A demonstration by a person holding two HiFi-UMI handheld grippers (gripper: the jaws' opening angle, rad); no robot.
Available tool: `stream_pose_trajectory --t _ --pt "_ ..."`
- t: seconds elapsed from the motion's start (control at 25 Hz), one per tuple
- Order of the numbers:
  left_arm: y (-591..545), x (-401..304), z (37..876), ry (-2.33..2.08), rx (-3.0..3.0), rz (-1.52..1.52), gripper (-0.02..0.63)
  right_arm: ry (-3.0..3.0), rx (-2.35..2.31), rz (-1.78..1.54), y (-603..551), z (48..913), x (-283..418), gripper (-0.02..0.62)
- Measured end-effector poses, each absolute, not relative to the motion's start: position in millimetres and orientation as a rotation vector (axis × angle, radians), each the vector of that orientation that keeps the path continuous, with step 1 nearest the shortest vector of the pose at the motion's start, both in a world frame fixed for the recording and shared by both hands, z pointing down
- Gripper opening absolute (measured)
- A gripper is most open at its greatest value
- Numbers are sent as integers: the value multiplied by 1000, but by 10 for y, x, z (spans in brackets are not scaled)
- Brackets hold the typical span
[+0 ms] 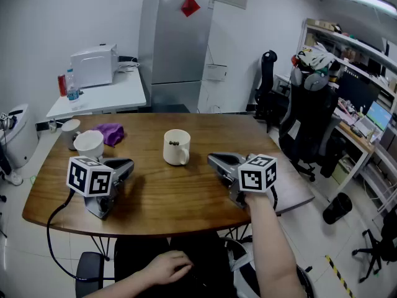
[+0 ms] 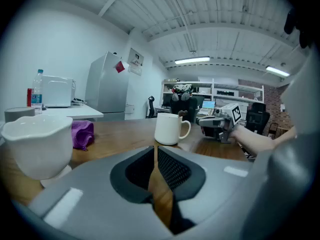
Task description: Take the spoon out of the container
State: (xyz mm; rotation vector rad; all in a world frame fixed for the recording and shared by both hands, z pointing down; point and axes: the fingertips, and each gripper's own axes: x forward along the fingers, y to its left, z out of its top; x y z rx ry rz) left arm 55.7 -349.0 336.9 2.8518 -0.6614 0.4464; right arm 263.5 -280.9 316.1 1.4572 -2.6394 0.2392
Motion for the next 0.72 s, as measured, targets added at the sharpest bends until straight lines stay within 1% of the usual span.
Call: stream_pose_trajectory --t 0.72 --pt "-3505 549 3318 -694 2847 426 21 -2648 1387 184 -2837 3051 2470 3"
